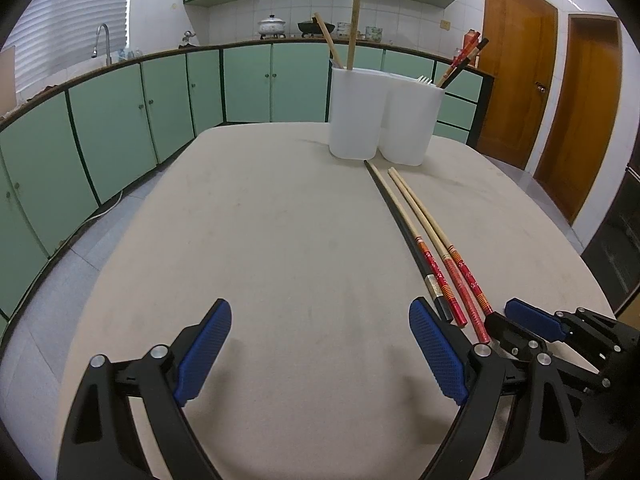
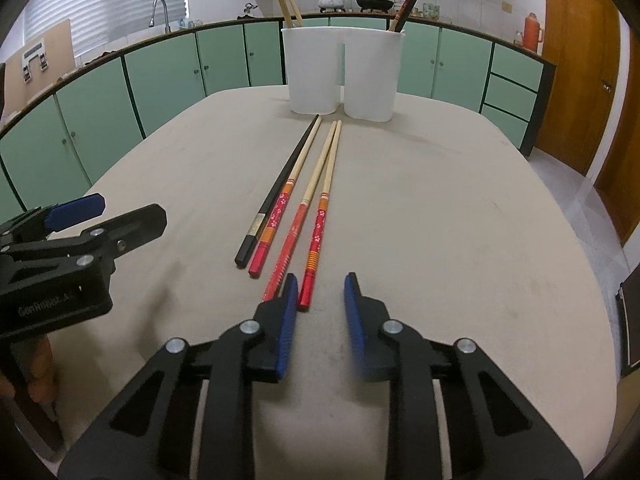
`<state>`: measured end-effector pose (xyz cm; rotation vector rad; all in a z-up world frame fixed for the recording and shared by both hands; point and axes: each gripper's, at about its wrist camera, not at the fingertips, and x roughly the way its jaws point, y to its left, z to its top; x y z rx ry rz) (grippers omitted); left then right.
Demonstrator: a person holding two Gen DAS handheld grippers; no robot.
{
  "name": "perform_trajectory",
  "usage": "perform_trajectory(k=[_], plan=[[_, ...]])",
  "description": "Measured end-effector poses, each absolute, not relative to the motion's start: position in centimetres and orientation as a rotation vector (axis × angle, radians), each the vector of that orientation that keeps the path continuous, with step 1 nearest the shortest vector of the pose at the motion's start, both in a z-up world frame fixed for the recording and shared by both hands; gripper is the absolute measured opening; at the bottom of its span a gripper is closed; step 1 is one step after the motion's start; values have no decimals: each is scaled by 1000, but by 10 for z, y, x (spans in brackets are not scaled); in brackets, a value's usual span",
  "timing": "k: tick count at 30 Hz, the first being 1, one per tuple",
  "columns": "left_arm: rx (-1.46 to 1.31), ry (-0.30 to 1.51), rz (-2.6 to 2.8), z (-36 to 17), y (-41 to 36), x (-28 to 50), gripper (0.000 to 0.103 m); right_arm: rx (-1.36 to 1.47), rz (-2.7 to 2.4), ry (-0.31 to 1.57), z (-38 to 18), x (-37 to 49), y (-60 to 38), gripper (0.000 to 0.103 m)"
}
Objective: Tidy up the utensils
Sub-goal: 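Close the right gripper on a red-orange chopstick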
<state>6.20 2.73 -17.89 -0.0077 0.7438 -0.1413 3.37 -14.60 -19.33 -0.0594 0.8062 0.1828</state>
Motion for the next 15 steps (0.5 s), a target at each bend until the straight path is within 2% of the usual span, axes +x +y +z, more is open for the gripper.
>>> perform_trajectory(k=[4,15], plan=[[1,747,-142,-180,25,63,89,-50,189,808,-194,35,-147,6],[2,795,-179,-186,4,67,88,-8,163,800,-188,34,-174,5]])
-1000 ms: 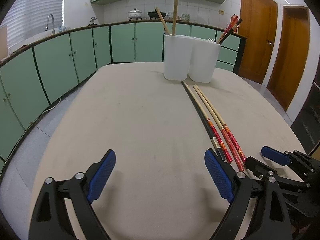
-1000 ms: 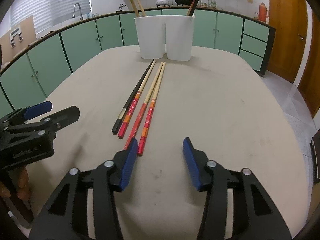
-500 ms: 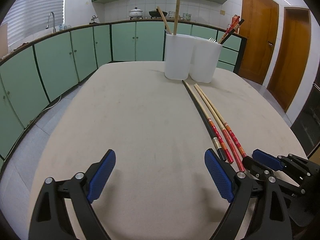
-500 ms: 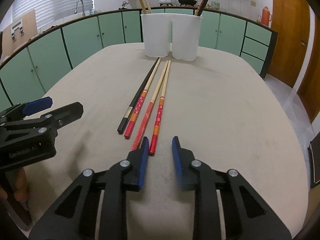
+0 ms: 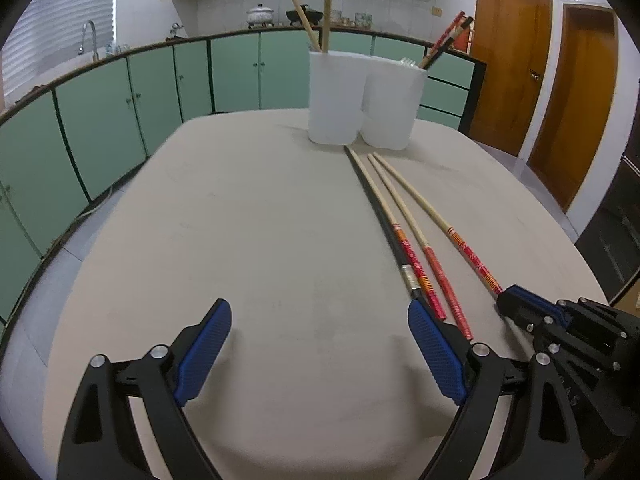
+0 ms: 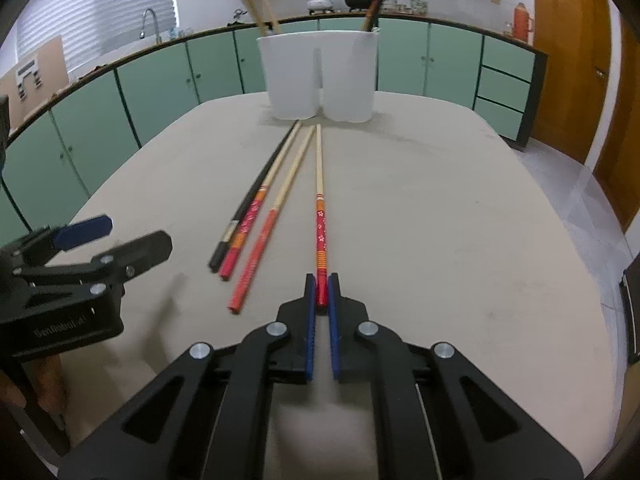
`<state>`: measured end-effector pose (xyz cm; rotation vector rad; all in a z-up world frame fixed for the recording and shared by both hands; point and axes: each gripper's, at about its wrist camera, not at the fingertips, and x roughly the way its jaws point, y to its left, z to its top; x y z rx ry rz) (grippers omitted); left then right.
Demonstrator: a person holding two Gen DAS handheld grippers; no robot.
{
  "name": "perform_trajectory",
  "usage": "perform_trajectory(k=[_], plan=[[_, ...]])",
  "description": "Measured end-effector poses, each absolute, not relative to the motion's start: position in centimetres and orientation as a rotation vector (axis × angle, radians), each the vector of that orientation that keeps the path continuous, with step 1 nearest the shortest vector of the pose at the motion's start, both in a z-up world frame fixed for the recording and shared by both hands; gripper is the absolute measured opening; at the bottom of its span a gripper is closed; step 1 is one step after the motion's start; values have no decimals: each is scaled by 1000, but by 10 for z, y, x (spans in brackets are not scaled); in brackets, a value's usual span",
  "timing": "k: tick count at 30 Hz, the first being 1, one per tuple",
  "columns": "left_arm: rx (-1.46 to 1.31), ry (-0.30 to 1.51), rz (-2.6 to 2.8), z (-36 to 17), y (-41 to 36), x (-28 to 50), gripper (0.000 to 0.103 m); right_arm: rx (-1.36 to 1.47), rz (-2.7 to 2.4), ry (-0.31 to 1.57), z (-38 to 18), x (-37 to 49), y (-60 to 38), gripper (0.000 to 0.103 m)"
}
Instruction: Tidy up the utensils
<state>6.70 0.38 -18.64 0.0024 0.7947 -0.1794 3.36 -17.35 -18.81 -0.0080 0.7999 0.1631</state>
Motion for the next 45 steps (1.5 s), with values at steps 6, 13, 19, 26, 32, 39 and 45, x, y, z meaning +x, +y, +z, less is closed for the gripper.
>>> perform_trajectory(k=[6,13,19,26,32,39,45], plan=[[5,814,-207,-190,-12,70,88,12,146,782,-185,32,-188,5],[-10,845,-203,-196,-17,75,82,4,158,767,-184,31,-187,5],[3,856,-189,-197,-22,77,81,7,163,762,-182,30,-185,5],[-3,857,-182,-197,-26,80,68,18,164,756,-181,29,-187,5],[-18,839,-230,-195,-32,76,32,33,162,757,-181,29,-191,5],[-28,834,-288,-194,-40,74,5,41,156,749,-179,29,-195,5],[-56,817,-295,-186,-33,71,0,36,154,739,-176,26,-196,5]])
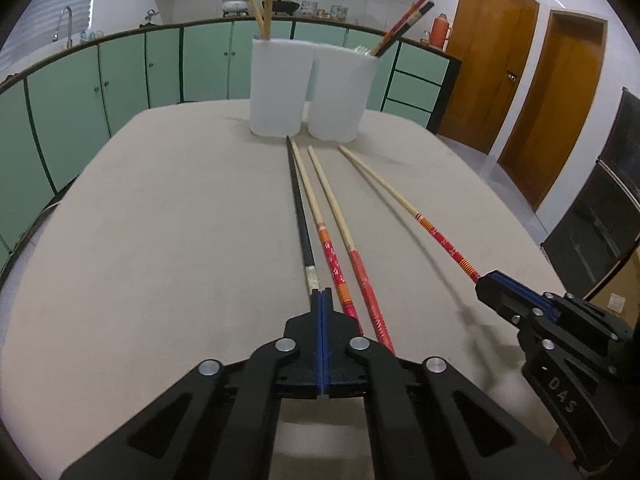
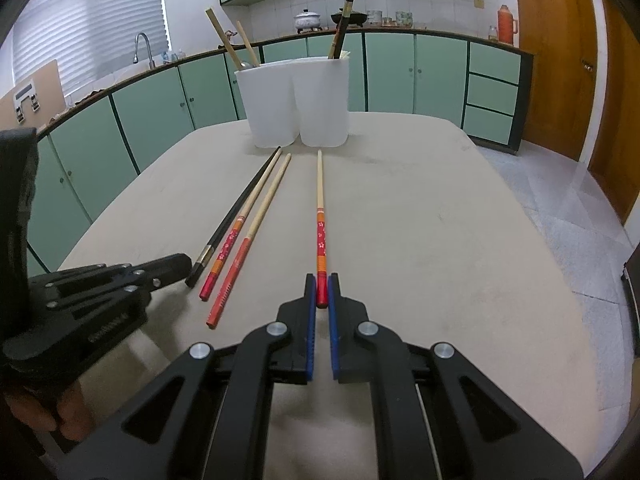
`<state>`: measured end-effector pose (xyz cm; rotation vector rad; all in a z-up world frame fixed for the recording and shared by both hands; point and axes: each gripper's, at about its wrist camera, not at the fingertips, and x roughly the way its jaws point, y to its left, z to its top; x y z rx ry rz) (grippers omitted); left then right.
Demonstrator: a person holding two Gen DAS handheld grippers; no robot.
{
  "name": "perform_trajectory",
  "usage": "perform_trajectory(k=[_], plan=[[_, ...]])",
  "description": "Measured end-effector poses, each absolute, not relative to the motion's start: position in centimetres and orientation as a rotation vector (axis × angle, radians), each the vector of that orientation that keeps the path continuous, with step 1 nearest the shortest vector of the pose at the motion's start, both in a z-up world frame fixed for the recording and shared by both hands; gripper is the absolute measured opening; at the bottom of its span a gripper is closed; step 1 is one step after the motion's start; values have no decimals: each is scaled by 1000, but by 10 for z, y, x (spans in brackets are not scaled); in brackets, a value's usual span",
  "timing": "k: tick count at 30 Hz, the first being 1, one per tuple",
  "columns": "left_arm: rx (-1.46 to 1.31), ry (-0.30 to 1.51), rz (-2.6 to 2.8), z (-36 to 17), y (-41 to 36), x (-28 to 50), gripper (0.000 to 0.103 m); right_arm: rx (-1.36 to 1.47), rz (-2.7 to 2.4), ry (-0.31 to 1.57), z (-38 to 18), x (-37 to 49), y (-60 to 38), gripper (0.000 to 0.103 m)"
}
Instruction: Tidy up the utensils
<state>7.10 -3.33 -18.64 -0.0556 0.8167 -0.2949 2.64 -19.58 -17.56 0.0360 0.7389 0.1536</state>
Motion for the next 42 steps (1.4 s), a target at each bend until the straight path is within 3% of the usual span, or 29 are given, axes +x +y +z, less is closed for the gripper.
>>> perform_trajectory(k=[8,9,11,12,13,20,30,42], plan=[[-100,850,-293,-192,-25,75,0,21,155,740,-175,25,-193,5],[-106,854,-295,-193,-25,75,3,21,155,739,-175,25,-193,5],[-112,849,-296,-192,-24,72,21,20,155,738,-174,25,-193,5],[-111,840,-292,-191,-24,71,35,20,155,738,-174,26,-193,5],[-108,824,-290,-189,-24,69,38,19,155,738,-174,26,-193,5],[-74,840,-283,-195,-31,74,37,26,155,745,-177,27,-194,5],[-25,839,-259,-199,-36,73,8,46,156,753,-181,29,-195,5],[-34,792,-256,-171,-24,63,6,36,154,705,-160,21,-200,5]])
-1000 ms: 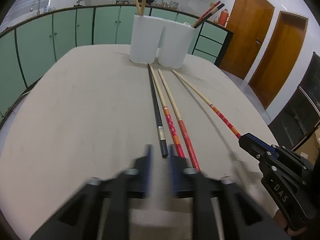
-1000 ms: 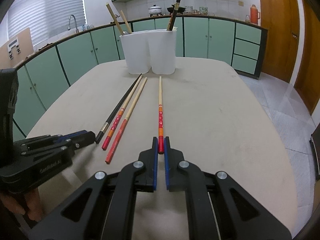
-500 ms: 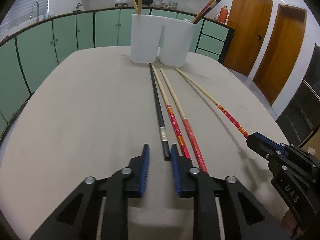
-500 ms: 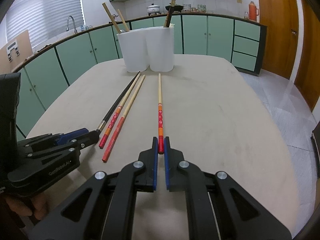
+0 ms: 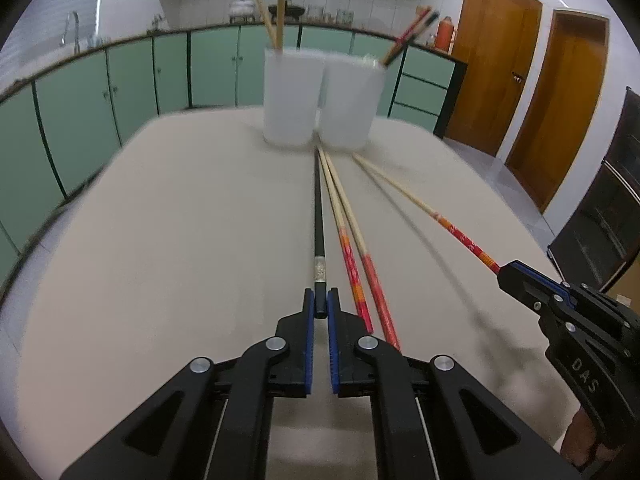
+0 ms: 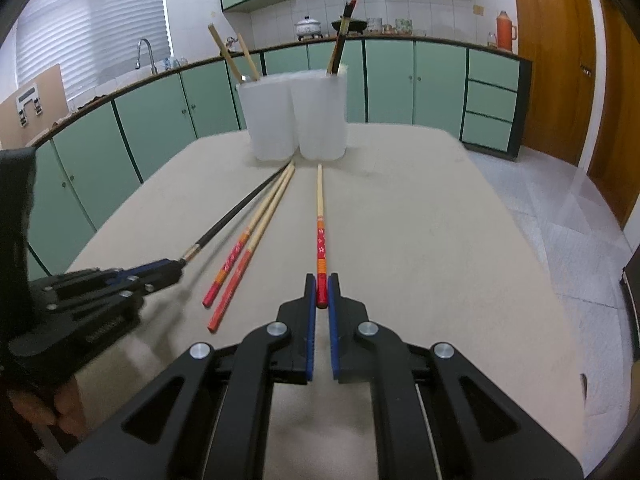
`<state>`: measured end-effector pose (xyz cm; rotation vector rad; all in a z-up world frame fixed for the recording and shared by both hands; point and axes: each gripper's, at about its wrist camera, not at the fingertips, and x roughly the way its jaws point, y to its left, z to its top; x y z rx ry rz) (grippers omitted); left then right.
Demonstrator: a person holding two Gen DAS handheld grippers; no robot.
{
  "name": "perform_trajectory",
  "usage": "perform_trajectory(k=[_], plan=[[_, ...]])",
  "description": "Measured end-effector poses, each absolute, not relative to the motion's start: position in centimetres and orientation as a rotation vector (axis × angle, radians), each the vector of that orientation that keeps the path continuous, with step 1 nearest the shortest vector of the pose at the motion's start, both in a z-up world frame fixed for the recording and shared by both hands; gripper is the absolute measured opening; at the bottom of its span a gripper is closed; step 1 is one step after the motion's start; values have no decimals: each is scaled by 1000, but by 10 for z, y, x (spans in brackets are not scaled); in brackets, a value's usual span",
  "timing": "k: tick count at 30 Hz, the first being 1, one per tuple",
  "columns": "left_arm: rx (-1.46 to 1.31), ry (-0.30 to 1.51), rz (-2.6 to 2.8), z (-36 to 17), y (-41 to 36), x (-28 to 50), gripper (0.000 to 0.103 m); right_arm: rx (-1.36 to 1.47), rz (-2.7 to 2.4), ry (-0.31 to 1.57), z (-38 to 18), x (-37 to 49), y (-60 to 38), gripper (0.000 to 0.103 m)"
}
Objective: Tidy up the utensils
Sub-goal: 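Lift the red-orange and black chopsticks and carry both into the holder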
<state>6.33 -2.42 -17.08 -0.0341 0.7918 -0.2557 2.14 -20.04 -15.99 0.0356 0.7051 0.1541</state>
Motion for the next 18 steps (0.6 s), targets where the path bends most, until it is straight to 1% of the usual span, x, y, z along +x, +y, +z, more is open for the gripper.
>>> perform_trajectory(k=[13,18], plan=[[-56,543,-271,-66,-6,60,6,14,166,567,-84,27,-216,5],[-57,488,-285,-38,-10,73,6,37,208,545,-49,42,-220,5]])
